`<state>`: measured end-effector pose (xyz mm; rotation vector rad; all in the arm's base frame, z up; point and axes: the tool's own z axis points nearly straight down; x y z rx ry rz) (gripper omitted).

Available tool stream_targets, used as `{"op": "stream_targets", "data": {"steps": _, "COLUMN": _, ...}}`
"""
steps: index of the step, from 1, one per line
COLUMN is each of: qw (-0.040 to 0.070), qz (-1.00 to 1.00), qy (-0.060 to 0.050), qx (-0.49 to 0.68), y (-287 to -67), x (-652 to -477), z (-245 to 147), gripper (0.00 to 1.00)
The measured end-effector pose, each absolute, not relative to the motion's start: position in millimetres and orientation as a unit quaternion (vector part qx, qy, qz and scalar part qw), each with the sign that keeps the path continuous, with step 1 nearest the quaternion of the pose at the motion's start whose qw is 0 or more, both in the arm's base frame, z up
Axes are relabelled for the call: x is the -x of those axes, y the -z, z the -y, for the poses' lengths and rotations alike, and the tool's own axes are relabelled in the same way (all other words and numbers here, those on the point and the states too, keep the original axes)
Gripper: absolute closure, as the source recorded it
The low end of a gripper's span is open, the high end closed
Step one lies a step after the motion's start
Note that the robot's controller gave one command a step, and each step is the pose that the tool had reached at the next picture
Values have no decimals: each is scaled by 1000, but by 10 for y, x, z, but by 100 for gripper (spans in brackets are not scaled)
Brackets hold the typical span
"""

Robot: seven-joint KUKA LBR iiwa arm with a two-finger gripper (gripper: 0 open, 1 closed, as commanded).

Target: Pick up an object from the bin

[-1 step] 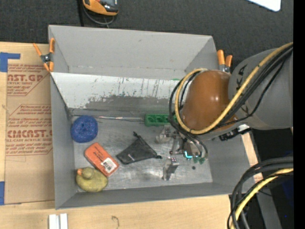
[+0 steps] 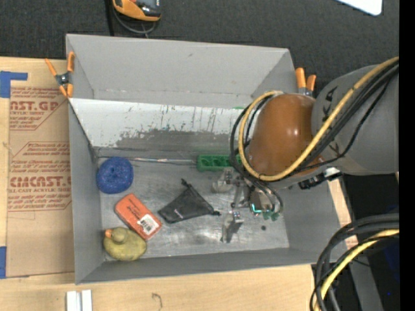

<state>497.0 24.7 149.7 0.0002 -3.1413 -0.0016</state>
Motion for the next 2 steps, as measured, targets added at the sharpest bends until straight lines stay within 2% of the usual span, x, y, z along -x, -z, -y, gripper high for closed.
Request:
{"op": "stream_targets", "data": {"steps": 1, "qw": -5, "qz": 1000, "qy": 0, "qx": -14, "y": -1100, "x": -5019, "z": -460, "gripper": 0}}
{"op": "stream_targets", "data": {"steps": 2, "qw": 2, "qz": 998, "qy": 0, "qx": -56, "y": -718, "x": -5231, "z": -649, "gripper": 0}}
